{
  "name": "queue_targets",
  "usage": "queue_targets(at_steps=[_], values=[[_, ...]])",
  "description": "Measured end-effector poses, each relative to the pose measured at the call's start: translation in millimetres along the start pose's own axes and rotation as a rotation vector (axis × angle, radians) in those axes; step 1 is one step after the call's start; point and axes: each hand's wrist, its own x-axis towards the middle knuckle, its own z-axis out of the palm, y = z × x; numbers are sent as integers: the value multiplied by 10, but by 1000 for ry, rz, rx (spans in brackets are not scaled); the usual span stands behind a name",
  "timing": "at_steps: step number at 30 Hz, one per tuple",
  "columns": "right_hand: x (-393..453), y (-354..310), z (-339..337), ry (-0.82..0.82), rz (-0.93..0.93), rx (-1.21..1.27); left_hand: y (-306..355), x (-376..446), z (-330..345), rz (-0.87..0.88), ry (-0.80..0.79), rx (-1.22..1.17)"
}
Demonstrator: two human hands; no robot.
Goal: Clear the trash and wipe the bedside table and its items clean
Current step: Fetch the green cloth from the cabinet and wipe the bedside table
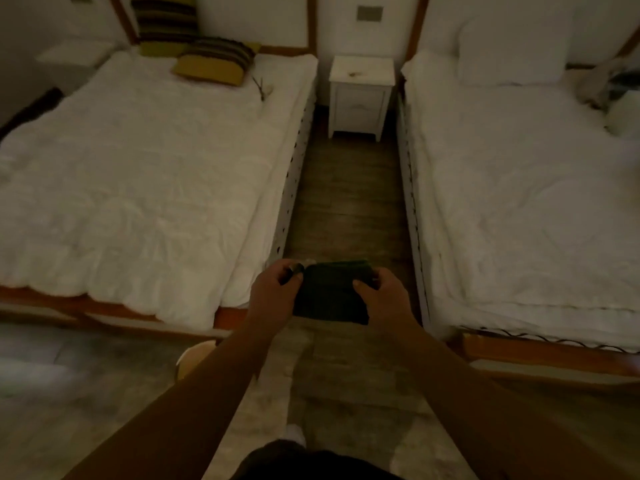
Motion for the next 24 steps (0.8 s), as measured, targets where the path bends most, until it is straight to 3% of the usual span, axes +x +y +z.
queue_targets(at_steps=[12,24], values=[[1719,-317,-95,69,50,8,305,1876,348,6,-164,18],[4184,-948,-801,-26,-14,44,1088,4025,1220,-19,-88,-35]])
